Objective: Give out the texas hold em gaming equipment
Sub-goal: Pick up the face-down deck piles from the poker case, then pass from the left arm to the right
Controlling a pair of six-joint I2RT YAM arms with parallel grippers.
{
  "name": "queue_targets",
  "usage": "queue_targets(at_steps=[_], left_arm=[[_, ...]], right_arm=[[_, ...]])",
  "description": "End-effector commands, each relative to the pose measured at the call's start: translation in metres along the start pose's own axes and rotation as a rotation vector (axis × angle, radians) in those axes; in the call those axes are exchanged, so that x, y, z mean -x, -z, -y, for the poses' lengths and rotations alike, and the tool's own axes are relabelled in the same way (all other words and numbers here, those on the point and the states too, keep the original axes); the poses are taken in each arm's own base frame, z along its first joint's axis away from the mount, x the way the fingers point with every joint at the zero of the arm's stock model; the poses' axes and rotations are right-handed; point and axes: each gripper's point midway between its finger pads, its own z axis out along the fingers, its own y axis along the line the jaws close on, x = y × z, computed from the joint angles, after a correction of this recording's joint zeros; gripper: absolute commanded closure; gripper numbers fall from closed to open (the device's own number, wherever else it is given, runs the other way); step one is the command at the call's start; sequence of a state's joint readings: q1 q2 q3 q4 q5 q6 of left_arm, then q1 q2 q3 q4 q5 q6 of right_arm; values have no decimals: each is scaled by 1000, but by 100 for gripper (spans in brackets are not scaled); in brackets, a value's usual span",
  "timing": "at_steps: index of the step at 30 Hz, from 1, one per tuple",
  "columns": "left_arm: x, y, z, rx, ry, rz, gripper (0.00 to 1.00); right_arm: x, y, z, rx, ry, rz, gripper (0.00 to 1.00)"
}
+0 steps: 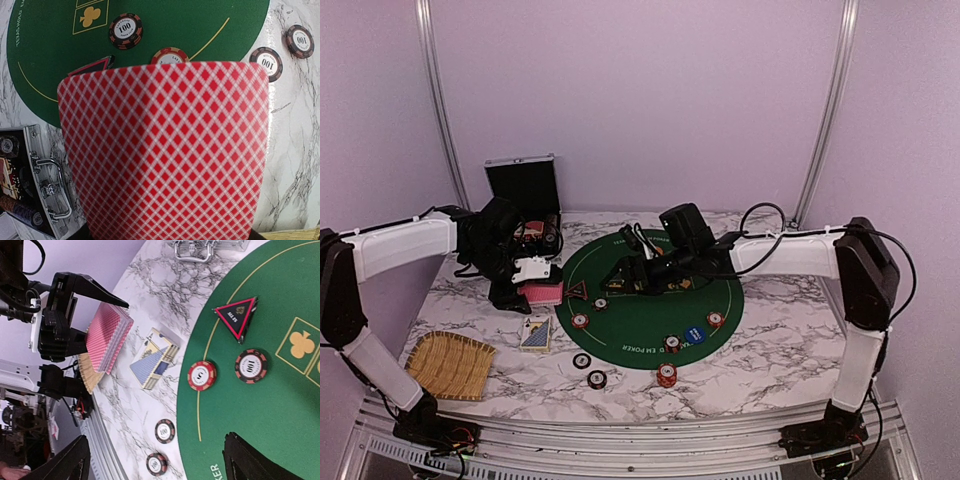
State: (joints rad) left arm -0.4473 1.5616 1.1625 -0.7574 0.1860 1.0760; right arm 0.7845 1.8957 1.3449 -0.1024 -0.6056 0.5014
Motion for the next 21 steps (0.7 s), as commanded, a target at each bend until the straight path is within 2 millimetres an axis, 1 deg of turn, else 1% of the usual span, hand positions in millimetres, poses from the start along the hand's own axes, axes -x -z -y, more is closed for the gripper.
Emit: queue_targets(at_steps=[1, 3, 8, 12, 21], left_arm=[[15, 7, -1, -23, 9, 35, 69], [19, 7, -3, -24, 4, 39, 70], [29, 6, -7, -23, -5, 48, 70], [35, 5, -11, -21, -7, 52, 70], [49, -4, -11, -38, -26, 45, 70]], right_arm=[[28, -3, -29, 187, -25, 59, 10], [27, -9, -31, 229, -57, 52, 11], [33, -18, -34, 315, -112, 61, 13], [36, -25, -34, 347, -143, 60, 14], [41, -35, -31, 400, -196, 71, 15]])
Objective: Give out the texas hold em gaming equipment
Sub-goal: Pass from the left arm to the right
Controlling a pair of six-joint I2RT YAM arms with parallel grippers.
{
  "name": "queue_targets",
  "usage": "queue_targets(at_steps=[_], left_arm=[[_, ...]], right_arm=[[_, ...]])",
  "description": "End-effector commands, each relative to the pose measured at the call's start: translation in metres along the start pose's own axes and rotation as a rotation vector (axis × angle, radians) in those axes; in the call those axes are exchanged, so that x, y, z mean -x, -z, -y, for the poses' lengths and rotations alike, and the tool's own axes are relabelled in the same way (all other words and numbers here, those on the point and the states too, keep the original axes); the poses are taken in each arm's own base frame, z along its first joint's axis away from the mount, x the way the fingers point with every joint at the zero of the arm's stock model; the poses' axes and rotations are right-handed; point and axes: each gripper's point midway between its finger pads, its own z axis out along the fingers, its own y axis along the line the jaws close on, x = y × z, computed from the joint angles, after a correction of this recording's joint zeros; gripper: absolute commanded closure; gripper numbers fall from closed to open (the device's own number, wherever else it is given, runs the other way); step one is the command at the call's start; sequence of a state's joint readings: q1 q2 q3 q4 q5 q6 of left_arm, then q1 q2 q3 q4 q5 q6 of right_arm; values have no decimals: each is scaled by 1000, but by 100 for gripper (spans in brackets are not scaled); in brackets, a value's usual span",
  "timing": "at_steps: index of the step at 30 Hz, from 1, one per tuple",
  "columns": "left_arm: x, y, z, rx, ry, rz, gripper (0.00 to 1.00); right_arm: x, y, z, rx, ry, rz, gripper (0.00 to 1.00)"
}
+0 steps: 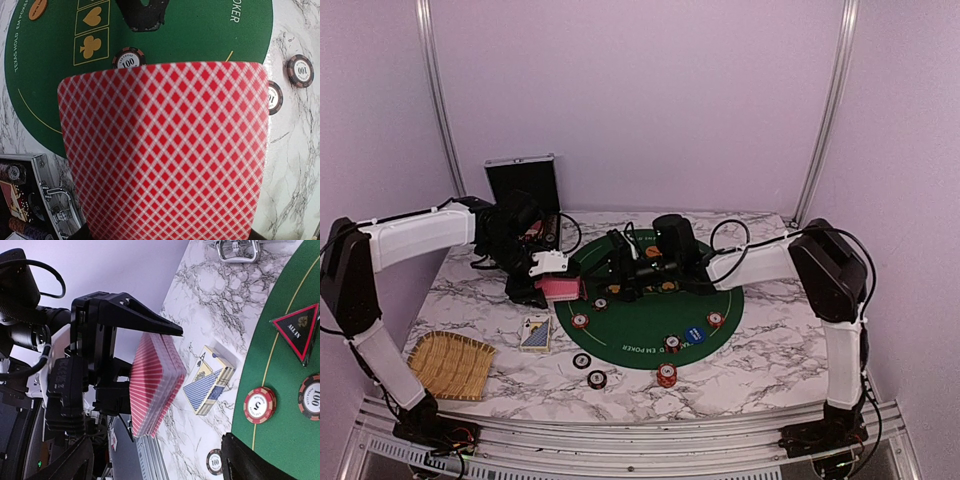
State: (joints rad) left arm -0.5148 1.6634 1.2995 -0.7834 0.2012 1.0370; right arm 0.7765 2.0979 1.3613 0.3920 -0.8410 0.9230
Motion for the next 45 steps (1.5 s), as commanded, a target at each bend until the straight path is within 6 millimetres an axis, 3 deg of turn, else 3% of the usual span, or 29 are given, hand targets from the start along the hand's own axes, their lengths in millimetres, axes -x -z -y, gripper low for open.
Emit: queue_targets(at_steps=[1, 17, 30, 35, 38, 41, 42, 43, 45], left_arm=[[14, 0, -1, -18, 0, 19, 70], [30, -4, -8, -11, -11, 23, 71], [41, -11, -19, 0, -3, 23, 72], [48, -16, -24, 10, -6, 19, 71], [49, -20, -27, 16, -4, 15, 72], [52, -21, -29, 24, -3, 20, 71], [53, -20, -30, 27, 0, 23, 69], [55, -19, -31, 31, 3, 29, 58], [59, -17, -32, 32, 13, 46, 27]], right_arm=[[18, -4, -19, 80, 19, 29, 15], [20, -14, -8, 127, -43, 26, 23], [24, -22, -4, 167, -76, 18, 42], [22, -24, -1, 181, -91, 10, 56], [19, -24, 1, 184, -97, 1, 77], [18, -25, 5, 180, -109, -4, 82], [18, -25, 7, 179, -113, -3, 84], [18, -24, 9, 179, -118, -2, 86], [19, -23, 10, 182, -123, 3, 90]])
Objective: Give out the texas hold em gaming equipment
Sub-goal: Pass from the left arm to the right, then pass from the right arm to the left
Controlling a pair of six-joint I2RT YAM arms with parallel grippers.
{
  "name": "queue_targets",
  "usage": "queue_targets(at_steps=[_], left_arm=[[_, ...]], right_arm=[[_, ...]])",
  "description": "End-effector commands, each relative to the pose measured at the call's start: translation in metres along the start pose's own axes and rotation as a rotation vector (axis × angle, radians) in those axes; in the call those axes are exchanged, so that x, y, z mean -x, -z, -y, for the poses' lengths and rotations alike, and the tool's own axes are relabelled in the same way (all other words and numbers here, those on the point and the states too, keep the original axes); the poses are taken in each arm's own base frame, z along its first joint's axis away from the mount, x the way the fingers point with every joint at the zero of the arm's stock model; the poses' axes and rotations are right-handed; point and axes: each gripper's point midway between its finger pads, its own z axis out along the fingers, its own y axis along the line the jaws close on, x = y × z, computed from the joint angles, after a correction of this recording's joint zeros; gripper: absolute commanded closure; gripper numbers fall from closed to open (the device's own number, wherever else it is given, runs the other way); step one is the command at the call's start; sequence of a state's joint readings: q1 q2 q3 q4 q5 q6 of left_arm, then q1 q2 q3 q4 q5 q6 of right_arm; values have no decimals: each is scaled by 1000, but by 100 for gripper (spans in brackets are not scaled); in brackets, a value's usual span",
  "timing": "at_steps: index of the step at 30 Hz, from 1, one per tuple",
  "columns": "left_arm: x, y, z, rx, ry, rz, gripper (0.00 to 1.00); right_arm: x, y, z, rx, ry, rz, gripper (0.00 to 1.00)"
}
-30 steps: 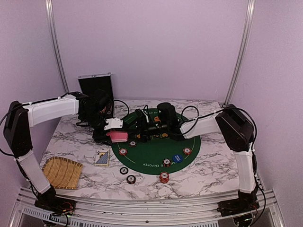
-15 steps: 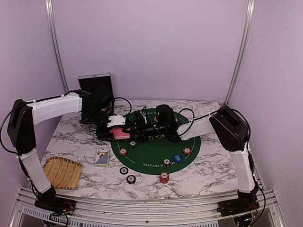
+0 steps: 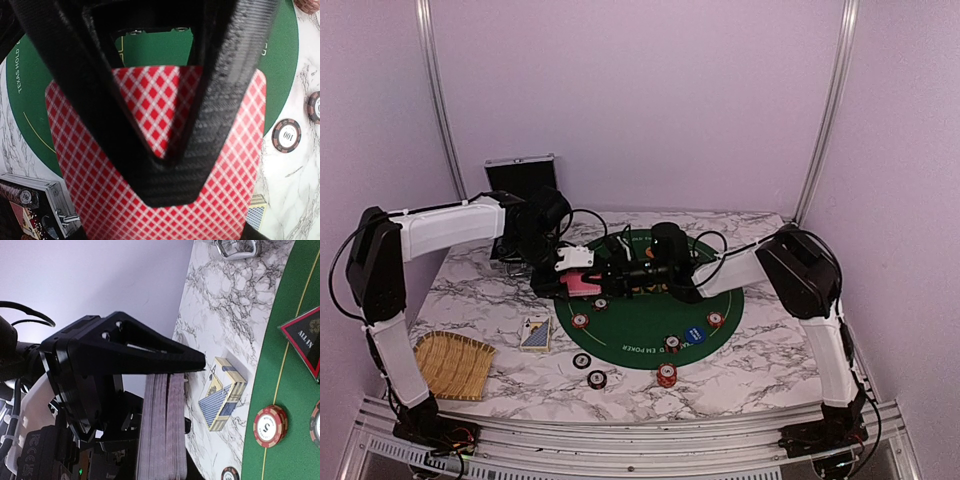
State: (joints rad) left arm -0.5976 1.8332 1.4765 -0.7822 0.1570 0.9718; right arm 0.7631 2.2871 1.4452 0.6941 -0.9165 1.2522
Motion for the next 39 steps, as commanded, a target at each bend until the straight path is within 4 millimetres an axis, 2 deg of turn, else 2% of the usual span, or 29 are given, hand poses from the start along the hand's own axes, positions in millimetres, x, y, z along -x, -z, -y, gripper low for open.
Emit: queue_targets(at_steps=[1, 2, 3, 12, 18, 22, 27, 32, 39], left_arm=[[21, 10, -10, 22, 29, 73, 14], [21, 11, -8, 18, 28, 78, 5], [22, 11, -6, 14, 24, 82, 2], [26, 0, 9, -36, -36, 94, 1], [36, 2, 0, 5, -26, 138, 1], [35, 4, 0, 20, -19, 145, 8], [26, 0, 13, -5, -20, 133, 17], [30, 9, 10, 14, -12, 155, 33], [38, 18, 4, 49, 12, 194, 35]], right_arm=[[3, -3, -7, 42, 55, -7, 92], [4, -2, -8, 48, 55, -3, 92], [4, -1, -7, 52, 52, 0, 93], [5, 0, -13, 92, 30, 3, 94], [4, 1, -15, 87, 24, -4, 94], [3, 1, -11, 79, 12, -5, 94], [1, 2, -11, 73, 2, -7, 94], [-1, 2, -6, 57, -11, -14, 92], [-1, 0, -5, 34, -13, -21, 88]])
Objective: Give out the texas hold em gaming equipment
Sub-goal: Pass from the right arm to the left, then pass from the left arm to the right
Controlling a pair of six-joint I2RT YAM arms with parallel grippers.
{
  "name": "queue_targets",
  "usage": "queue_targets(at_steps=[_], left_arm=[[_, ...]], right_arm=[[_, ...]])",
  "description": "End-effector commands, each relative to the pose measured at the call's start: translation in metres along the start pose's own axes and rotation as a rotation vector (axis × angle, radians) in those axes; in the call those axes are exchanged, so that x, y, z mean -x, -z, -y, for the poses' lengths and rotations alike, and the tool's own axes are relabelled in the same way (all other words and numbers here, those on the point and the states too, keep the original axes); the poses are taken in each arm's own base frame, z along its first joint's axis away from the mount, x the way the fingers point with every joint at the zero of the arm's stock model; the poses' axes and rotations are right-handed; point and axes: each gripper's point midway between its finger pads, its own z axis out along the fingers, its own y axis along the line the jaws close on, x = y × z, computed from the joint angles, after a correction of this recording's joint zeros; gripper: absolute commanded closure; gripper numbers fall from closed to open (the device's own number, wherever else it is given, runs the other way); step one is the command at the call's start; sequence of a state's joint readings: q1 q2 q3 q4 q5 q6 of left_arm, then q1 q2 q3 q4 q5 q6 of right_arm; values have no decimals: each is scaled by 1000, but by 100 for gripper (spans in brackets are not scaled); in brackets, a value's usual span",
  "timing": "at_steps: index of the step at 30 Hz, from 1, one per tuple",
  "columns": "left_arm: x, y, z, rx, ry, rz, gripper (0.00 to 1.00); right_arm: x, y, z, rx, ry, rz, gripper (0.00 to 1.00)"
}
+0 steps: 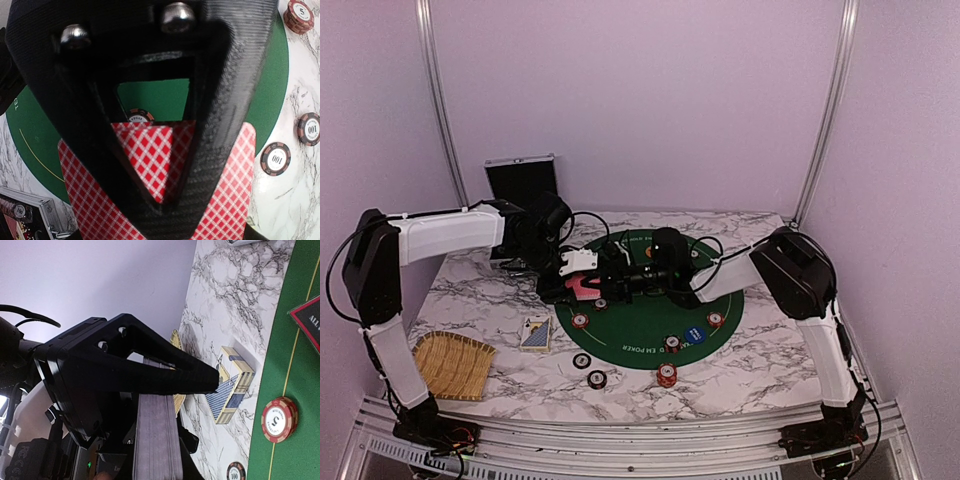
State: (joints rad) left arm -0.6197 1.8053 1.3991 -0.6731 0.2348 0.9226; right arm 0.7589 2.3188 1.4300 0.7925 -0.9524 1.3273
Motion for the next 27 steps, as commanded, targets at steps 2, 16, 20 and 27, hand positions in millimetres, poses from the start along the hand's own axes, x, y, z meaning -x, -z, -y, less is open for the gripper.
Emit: queue_targets(at_steps=[2, 16, 20, 27], left_arm=[[23, 23, -8, 67, 5, 102, 35], [21, 21, -11, 79, 53, 89, 40], [19, 20, -9, 78, 46, 82, 11], [14, 14, -5, 74, 17, 78, 3]], right_arm=[[3, -2, -9, -7, 20, 0, 86], [8, -12, -14, 3, 20, -5, 77], [9, -12, -14, 6, 14, -2, 93], [7, -13, -16, 29, 2, -9, 98]])
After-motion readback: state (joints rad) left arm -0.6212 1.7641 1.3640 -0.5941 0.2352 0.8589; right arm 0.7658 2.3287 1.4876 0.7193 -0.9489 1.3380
